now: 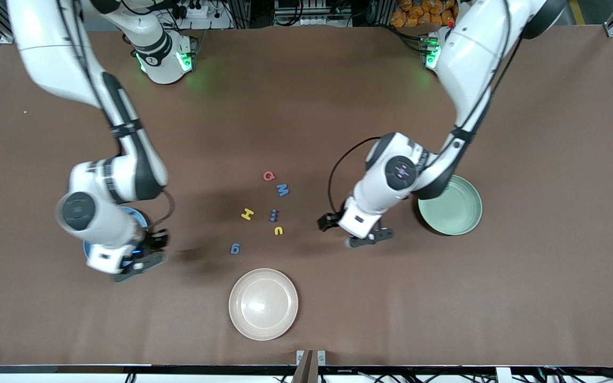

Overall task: Sort upper and lower case letters into plates
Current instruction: 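Drop the pink letter into the blue plate while the left gripper reaches letters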

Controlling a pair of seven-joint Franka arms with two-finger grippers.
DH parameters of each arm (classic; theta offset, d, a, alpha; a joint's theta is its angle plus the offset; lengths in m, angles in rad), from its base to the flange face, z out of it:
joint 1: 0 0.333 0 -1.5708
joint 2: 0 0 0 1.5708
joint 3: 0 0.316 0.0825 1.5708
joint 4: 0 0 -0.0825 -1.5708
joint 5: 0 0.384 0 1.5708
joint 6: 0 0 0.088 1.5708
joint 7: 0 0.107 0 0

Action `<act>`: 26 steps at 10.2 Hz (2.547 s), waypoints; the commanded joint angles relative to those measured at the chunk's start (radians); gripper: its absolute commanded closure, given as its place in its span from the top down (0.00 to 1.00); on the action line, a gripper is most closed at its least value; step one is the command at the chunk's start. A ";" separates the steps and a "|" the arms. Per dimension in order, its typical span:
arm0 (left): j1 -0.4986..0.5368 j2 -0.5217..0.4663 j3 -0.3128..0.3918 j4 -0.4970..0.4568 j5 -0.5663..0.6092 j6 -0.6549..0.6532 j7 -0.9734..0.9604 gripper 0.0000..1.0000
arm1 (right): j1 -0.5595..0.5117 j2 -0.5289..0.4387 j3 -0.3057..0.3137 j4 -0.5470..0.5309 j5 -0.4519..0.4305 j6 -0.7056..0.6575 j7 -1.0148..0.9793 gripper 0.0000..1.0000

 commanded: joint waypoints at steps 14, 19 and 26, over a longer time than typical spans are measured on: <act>-0.519 0.078 0.319 0.123 0.176 -0.123 -0.227 1.00 | -0.125 0.003 -0.052 -0.034 -0.021 -0.087 0.007 1.00; -0.514 0.091 0.300 0.195 -0.033 -0.271 -0.479 1.00 | -0.122 0.004 -0.052 -0.034 -0.022 -0.086 0.007 1.00; -0.515 0.192 0.299 0.249 -0.053 -0.122 -0.700 1.00 | -0.117 0.004 -0.052 -0.034 -0.025 -0.086 0.007 1.00</act>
